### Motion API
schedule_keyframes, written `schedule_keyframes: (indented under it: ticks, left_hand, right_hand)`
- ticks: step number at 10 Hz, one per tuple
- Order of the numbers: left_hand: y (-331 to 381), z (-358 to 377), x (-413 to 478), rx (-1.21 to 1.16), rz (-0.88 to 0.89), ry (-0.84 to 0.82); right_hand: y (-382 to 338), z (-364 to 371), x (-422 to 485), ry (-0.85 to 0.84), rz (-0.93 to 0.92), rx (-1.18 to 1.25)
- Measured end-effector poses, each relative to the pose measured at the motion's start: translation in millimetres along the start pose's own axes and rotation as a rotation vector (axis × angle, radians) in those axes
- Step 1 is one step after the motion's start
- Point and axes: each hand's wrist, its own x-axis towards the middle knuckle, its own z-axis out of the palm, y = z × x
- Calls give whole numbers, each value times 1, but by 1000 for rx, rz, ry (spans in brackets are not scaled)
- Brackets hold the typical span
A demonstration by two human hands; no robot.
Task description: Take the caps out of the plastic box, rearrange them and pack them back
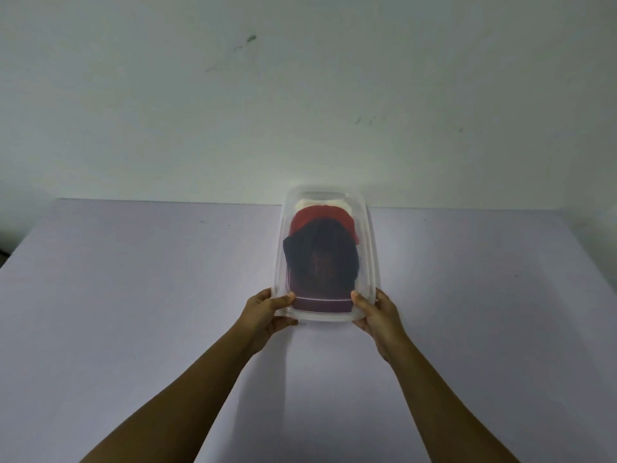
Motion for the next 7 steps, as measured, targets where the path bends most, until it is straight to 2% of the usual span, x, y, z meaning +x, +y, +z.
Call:
schedule_keyframes:
  ticks: [1,3,4,5,6,7]
  left_hand:
    - [2,2,4,14,-2,9]
    - [10,3,-2,13,-53,-8]
    - [18,5,-15,217,-38,-9]
    - [20,4,-20,537,110,55]
    - [18,1,-30,1220,445,137]
    - [11,-3,-33,1510,582,122]
  right_hand:
    - [-2,0,4,0,-6,-42]
    - [-13,0,-4,-10,-71,-343]
    - [-20,-1,-16,113,-246,-568]
    - [-22,-2,-26,185,-377,-737]
    - [-18,5,-47,224,-631,-1023]
    - [-13,18,-57,159,-650,-1126]
